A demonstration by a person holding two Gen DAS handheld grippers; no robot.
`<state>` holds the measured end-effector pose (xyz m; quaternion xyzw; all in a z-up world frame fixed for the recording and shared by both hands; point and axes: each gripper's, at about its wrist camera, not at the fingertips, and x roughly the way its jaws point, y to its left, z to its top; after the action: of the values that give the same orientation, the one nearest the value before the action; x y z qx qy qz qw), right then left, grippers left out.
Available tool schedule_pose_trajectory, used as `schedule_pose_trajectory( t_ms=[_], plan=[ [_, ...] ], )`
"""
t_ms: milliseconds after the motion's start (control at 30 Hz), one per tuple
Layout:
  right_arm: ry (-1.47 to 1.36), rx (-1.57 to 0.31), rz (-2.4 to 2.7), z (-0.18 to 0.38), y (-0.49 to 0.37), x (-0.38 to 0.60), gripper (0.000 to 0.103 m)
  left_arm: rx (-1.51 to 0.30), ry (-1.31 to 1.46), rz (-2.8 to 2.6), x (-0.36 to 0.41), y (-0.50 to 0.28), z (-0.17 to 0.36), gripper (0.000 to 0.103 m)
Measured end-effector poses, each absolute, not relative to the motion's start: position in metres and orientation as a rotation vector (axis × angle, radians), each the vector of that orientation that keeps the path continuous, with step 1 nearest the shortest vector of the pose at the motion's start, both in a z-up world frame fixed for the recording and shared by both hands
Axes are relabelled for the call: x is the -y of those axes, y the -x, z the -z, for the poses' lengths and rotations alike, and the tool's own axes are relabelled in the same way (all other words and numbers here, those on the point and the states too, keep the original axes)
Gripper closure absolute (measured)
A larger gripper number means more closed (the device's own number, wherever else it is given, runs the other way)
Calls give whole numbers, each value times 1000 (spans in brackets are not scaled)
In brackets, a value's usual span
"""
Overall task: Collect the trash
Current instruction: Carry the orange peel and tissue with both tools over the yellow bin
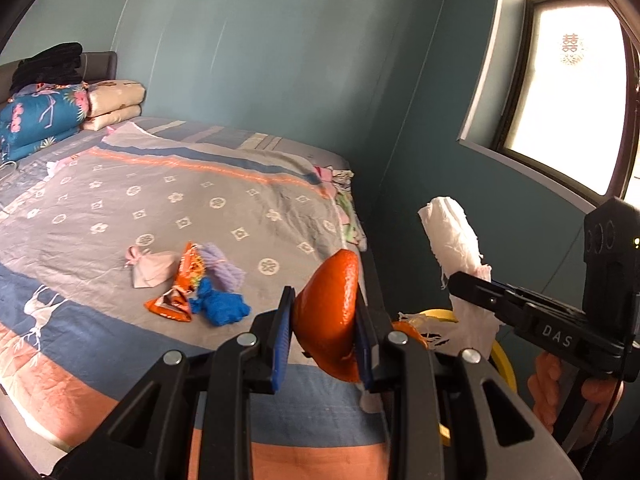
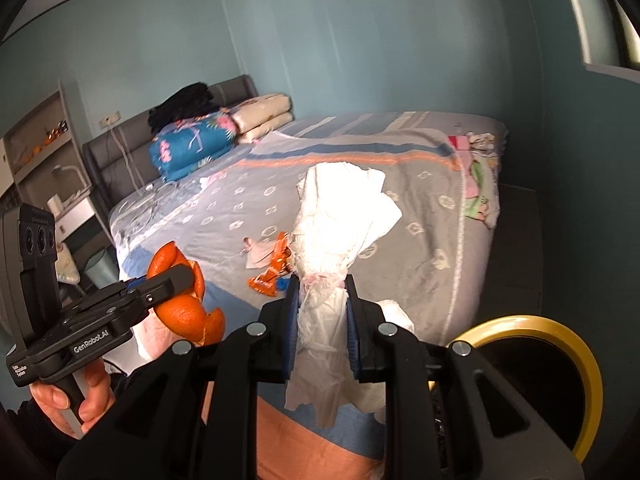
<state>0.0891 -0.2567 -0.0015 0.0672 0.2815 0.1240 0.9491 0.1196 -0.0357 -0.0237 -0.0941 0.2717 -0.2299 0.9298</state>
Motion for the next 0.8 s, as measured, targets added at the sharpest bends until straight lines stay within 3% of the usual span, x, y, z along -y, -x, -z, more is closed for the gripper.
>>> schedule_pose_trajectory(
  t_ms=[800],
  plan=[
    [-274, -521, -42, 9, -63, 365, 83, -651, 98, 637, 144, -119, 28, 78]
  ],
)
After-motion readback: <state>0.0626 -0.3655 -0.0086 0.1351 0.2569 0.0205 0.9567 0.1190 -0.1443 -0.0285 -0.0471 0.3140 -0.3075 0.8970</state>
